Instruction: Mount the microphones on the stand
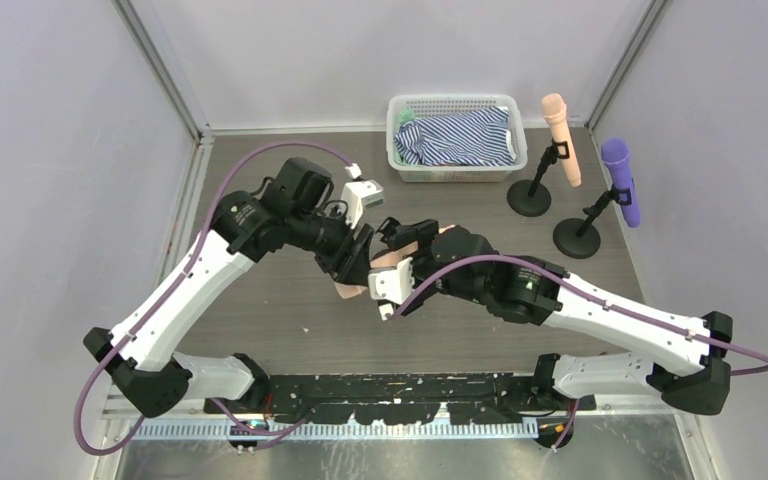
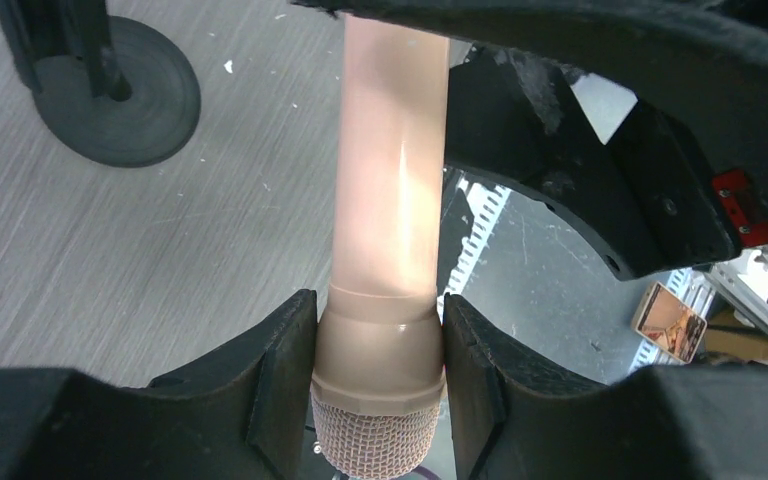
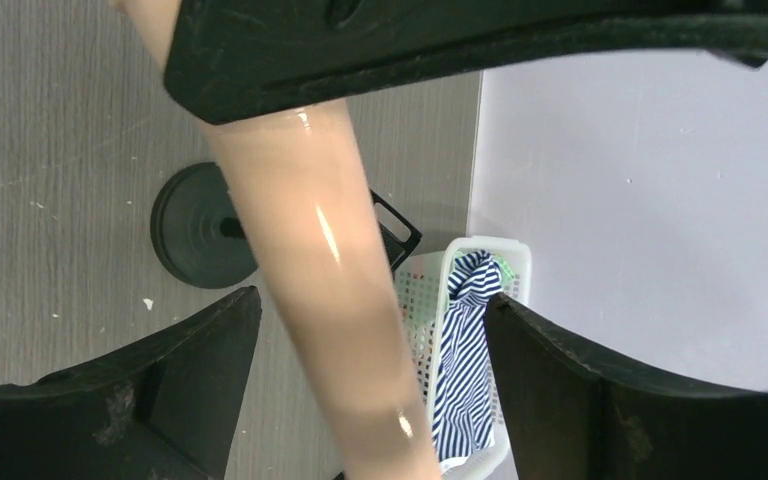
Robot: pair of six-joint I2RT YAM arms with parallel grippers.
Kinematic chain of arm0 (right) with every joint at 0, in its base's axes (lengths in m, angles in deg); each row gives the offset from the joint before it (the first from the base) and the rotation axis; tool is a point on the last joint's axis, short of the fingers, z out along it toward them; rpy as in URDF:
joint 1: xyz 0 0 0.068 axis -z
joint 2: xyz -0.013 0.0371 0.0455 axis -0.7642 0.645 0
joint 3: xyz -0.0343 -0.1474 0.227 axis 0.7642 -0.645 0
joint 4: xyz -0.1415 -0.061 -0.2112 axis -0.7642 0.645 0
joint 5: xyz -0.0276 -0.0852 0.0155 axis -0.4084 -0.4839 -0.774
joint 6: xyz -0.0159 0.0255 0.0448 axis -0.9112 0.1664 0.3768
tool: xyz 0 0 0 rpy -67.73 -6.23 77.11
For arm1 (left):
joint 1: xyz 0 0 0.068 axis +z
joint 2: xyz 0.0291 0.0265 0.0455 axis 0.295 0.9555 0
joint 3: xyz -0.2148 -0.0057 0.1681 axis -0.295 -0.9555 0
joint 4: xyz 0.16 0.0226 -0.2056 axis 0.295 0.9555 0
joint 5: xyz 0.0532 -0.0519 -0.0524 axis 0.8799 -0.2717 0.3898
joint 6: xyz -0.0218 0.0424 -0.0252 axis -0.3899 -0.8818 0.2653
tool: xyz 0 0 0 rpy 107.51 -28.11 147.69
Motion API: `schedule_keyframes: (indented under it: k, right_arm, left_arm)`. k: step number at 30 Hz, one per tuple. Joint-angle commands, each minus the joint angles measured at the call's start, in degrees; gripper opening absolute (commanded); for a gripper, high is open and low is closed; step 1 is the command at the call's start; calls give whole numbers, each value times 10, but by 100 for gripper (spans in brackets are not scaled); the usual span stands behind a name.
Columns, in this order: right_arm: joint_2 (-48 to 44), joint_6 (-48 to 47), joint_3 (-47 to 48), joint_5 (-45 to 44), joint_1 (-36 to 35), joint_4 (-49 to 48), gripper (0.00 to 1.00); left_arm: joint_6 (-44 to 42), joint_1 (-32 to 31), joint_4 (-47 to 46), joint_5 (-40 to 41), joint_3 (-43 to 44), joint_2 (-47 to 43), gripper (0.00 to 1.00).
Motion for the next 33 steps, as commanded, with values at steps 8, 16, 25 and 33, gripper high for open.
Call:
schedule_keyframes:
  k: [8,16,25,33]
  right_arm:
    - [8,-4,38,-9,-5,34,64]
    - [-16,20,7,4,-5,7,35]
    - [-72,167,-49,2,-5,-72,14]
    - [-96,441,-121,3,-5,-212,1]
  left_arm:
    - [-27,-11,28,-36,28,4,0]
    - [-4,-11,-19,-34,12,-10,16]
    - [53,-11,-123,-5,-4,-50,76]
    - [101,-11,-219,41,-50,-100,90]
